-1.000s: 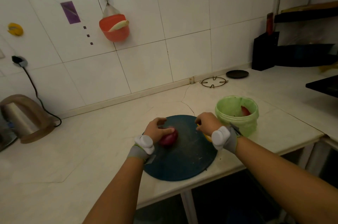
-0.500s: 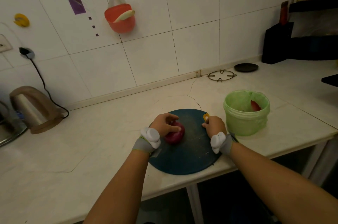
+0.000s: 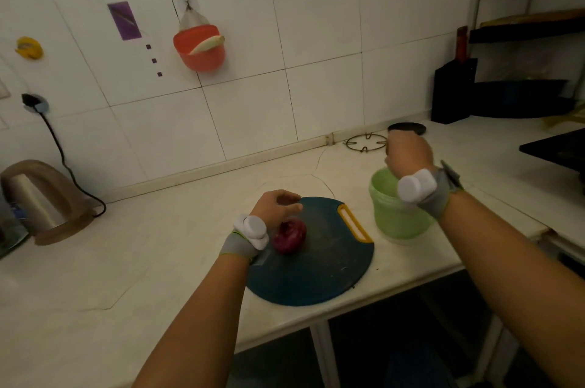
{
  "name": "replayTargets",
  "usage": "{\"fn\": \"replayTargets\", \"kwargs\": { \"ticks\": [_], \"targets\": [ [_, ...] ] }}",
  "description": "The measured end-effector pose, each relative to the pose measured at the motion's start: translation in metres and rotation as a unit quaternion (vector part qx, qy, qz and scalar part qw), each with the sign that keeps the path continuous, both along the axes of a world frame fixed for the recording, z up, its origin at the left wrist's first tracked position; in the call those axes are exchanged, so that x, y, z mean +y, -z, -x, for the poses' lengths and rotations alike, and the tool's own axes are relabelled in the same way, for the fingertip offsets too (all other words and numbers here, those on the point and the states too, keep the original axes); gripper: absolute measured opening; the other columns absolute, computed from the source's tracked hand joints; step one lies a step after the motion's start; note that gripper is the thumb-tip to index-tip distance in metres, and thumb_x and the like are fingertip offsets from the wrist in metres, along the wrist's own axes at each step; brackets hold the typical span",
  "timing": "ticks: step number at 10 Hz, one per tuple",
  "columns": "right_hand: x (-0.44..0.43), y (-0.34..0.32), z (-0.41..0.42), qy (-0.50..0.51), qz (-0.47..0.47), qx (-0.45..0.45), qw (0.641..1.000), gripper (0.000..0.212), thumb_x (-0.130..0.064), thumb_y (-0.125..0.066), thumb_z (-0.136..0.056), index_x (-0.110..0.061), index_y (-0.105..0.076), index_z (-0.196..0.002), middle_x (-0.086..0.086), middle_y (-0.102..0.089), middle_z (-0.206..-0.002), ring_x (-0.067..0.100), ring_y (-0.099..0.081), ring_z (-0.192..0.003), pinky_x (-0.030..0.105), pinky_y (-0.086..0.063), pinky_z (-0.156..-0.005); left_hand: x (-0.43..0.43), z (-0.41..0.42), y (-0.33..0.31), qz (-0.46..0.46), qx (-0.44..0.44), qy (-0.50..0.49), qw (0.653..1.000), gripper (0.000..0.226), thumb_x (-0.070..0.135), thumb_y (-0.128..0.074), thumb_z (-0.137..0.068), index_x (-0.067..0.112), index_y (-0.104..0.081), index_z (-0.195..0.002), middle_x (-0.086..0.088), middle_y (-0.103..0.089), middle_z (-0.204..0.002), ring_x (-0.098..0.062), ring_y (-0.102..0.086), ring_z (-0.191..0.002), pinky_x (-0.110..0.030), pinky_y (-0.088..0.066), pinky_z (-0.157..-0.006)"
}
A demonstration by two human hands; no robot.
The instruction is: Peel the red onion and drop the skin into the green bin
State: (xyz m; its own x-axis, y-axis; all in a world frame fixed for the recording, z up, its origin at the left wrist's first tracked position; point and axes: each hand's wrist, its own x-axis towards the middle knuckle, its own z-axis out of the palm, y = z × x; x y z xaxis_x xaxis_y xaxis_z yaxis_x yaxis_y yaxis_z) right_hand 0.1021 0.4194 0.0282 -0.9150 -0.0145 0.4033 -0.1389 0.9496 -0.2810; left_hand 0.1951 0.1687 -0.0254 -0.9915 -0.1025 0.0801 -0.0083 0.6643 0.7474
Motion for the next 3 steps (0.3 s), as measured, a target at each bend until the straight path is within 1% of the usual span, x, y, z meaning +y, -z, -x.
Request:
{"fn": "replayTargets", "kwargs": {
  "ticks": [1,2,3],
  "targets": [
    [0.016,-0.003,0.005,0.03,-0.002,0.004,1.0,0.019,0.004,-0.051,-0.084,-0.003,-0.067,-0.092,0.016,-0.066,-0.099,0.032,-0.062,-0.09,0.03,-0.042,-0.067,0.003,-0.004,-0.013,0.003,0.026,-0.018,1.0,0.022,0.024,-0.064,-0.089,0.011,-0.067,-0.106,-0.002,-0.065,-0.107,-0.013,-0.056,-0.096,-0.021,-0.042,-0.077],
    [0.022,0.0,0.013,0.034,-0.006,-0.008,0.999,0.014,-0.003,-0.06,-0.081,-0.009,-0.072,-0.088,0.013,-0.069,-0.094,0.029,-0.064,-0.085,0.028,-0.046,-0.066,-0.002,-0.007,-0.023,-0.012,0.042,-0.029,0.999,0.025,0.034,-0.062,-0.089,0.011,-0.069,-0.081,-0.007,-0.069,-0.096,-0.025,-0.062,-0.094,-0.037,-0.05,-0.087],
    [0.024,0.0,0.016,0.037,0.022,-0.004,0.999,0.013,-0.011,-0.06,-0.084,-0.008,-0.073,-0.084,0.012,-0.07,-0.088,0.029,-0.064,-0.08,0.027,-0.045,-0.062,-0.012,-0.014,-0.032,-0.073,0.071,-0.052,0.993,0.037,0.037,-0.057,-0.091,0.013,-0.066,-0.065,-0.006,-0.071,-0.094,-0.027,-0.063,-0.099,-0.041,-0.05,-0.091]
  ]
}}
